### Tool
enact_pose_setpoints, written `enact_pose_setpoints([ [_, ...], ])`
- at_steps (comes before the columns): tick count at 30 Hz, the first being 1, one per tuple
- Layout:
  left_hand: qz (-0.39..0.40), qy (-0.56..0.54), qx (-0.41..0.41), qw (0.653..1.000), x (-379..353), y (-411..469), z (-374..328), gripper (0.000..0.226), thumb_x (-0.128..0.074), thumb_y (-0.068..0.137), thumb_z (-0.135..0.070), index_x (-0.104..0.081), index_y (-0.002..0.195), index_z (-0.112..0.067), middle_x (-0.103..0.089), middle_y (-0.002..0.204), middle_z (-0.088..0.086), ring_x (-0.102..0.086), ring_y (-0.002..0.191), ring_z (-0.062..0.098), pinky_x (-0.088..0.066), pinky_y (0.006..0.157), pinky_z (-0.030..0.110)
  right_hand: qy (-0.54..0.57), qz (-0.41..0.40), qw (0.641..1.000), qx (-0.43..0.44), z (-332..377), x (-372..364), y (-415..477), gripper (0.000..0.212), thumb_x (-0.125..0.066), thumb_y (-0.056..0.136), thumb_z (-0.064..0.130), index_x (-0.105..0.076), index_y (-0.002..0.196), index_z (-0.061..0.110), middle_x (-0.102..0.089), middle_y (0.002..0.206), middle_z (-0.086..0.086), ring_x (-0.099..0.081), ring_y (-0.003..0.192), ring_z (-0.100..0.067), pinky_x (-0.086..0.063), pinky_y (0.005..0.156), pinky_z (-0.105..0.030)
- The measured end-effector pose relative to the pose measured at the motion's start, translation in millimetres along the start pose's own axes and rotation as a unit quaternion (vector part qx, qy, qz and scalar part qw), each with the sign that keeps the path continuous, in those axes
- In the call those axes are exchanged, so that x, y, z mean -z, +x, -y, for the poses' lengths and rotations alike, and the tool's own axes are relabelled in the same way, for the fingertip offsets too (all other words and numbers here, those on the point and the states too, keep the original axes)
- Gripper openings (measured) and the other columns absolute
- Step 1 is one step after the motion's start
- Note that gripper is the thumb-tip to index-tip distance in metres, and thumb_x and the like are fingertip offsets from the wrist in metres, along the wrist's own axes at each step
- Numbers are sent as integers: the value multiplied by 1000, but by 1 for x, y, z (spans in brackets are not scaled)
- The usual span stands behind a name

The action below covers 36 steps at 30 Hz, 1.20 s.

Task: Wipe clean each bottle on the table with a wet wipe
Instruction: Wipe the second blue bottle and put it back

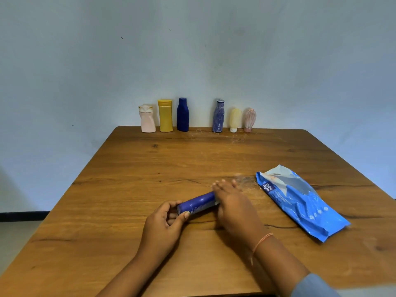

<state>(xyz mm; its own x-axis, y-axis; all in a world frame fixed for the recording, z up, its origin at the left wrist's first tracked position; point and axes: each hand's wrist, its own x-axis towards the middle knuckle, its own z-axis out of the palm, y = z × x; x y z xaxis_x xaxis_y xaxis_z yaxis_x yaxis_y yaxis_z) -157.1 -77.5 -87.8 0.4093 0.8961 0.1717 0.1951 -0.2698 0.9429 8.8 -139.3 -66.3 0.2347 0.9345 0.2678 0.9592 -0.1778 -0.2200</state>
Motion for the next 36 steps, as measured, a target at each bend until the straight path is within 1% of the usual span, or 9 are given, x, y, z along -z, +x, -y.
enact_pose_setpoints([
  [4,1,-15,8,1000,-1,2,1,22,-65,82,-2,-62,82,-25,-66,71,-11,-59,61,-4,-46,60,7,16,-5,998,-55,-20,4,1,72,-15,74,19,-35,142,10,-34,149,-5,-23,140,-14,3,110,-19],
  [8,13,-27,17,999,1,4,4,20,-66,82,-4,-64,87,-23,-68,79,-4,-60,64,-1,-48,63,9,24,-14,996,-86,0,-3,-4,70,-14,78,18,-24,146,7,-22,154,-9,-14,143,-18,5,112,-25],
  [11,25,-38,21,999,1,4,2,23,-66,80,0,-65,94,-18,-69,82,-4,-62,66,-3,-49,65,9,19,-66,995,-78,25,-10,-8,58,-29,83,11,-36,139,-1,-33,147,-14,-29,138,-29,-8,113,-36],
  [13,30,-40,27,998,1,4,3,27,-65,80,3,-65,91,-22,-70,74,-7,-62,65,-4,-49,65,8,7,-45,999,-18,46,-18,-14,55,-40,76,11,-51,129,1,-49,137,-13,-45,129,-29,-23,108,-41],
  [16,27,-20,24,999,3,5,5,31,-62,81,3,-64,92,-26,-70,72,-14,-63,69,-5,-47,65,6,-10,3,997,76,58,-25,-18,53,-36,73,20,-64,117,9,-63,121,-7,-57,117,-21,-38,100,-40],
  [19,31,-19,26,999,4,4,4,26,-64,82,-2,-64,90,-27,-70,77,-5,-66,72,8,-51,66,10,-16,4,996,85,39,-14,-12,53,-34,78,19,-59,123,7,-59,127,-8,-52,122,-22,-27,106,-40],
  [23,34,-36,37,998,3,4,3,19,-64,83,-8,-66,97,-21,-70,74,4,-65,67,14,-53,62,16,24,-10,1000,-13,-4,2,-5,65,-18,81,18,-28,145,12,-27,152,-3,-17,142,-13,5,112,-23],
  [31,62,-56,36,996,6,2,-1,44,-74,71,1,-63,107,-22,-70,93,-3,-67,83,0,-50,68,8,37,-16,996,-75,-6,-3,0,54,-24,93,12,-18,147,10,-16,155,-6,-9,144,-15,0,116,-28],
  [36,56,-55,48,996,4,5,2,39,-71,73,5,-64,104,-17,-73,79,-1,-68,71,2,-50,66,10,53,-55,996,-46,26,-24,-11,62,-32,85,5,-19,146,3,-19,154,-13,-12,143,-25,3,114,-35],
])
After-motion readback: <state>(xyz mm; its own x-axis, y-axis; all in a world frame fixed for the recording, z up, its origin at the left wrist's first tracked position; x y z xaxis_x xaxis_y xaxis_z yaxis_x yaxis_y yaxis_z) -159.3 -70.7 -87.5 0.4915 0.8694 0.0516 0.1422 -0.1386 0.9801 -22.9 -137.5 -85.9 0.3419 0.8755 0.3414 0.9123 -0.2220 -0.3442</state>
